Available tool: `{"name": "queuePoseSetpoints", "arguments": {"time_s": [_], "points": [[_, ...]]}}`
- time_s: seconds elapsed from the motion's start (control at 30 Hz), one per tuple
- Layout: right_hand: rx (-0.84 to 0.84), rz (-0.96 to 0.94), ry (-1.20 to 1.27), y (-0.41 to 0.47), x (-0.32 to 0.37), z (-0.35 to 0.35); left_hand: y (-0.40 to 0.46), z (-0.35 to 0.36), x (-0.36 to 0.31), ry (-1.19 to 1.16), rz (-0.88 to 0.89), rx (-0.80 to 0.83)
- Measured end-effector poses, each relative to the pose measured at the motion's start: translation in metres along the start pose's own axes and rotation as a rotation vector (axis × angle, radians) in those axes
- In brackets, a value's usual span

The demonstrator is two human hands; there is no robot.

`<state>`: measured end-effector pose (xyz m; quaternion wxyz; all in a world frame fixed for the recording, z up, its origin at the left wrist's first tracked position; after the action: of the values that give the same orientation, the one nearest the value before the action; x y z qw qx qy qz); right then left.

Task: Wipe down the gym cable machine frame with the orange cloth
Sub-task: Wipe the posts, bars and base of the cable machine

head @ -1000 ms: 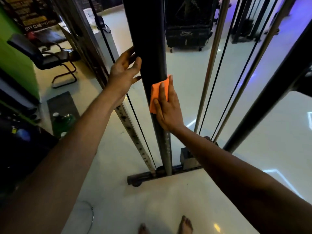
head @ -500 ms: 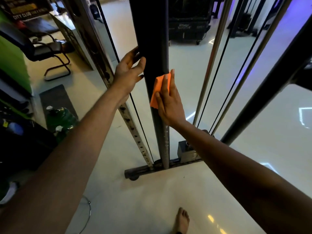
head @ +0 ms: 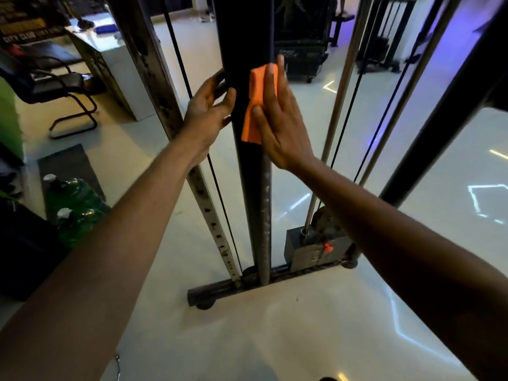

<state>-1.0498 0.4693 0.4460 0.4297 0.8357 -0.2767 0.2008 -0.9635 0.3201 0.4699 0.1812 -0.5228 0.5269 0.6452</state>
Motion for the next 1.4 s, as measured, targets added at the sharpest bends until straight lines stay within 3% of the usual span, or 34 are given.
{"name": "queuePoseSetpoints", "arguments": {"time_s": [0.07, 0.23, 0.43, 0.6, 0.67, 0.77, 0.87, 1.1, 1.27, 1.4], "points": [[-0.011, -0.062, -0.020, -0.009, -0.011, 0.008, -0.009, 0.004, 0.016, -0.014, 0.039, -0.008], [0.152, -0.104, -0.106, -0.096, -0.070, 0.055, -0.035, 0.016, 0.056, 0.000, 0.106, 0.001], [0.019, -0.073, 0.001, -0.066, -0.054, 0.025, -0.038, 0.018, 0.074, -0.024, 0.172, -0.024], [0.109, -0.113, -0.046, -0.145, -0.118, 0.089, -0.052, 0.020, 0.104, -0.042, 0.279, -0.009], [0.121, -0.070, 0.029, -0.158, -0.133, 0.106, -0.059, 0.019, 0.125, 0.021, 0.231, 0.017], [0.028, 0.008, 0.113, -0.143, -0.119, 0.104, -0.074, 0.022, 0.157, 0.006, 0.106, 0.037], [-0.030, -0.025, 0.124, -0.134, -0.101, 0.099, -0.075, 0.027, 0.161, -0.045, 0.118, 0.015], [0.066, -0.054, 0.101, -0.165, -0.135, 0.129, -0.070, 0.024, 0.157, 0.026, 0.173, 0.023], [-0.050, -0.035, 0.140, -0.101, -0.101, 0.088, -0.056, 0.017, 0.159, 0.152, 0.308, -0.040], [-0.060, -0.125, 0.087, -0.147, -0.127, 0.125, -0.060, 0.018, 0.159, 0.200, 0.373, -0.068]]}}
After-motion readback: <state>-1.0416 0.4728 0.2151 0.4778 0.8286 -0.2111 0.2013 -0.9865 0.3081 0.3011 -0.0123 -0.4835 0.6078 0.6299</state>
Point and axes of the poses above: each hand's wrist, its own y-axis towards the middle knuckle, its own z-axis out of the palm, x = y × z, the point moved 7 cm from there along y, towards the middle knuckle, and after that the axes turned 14 degrees about z, right-handed, at the moved point
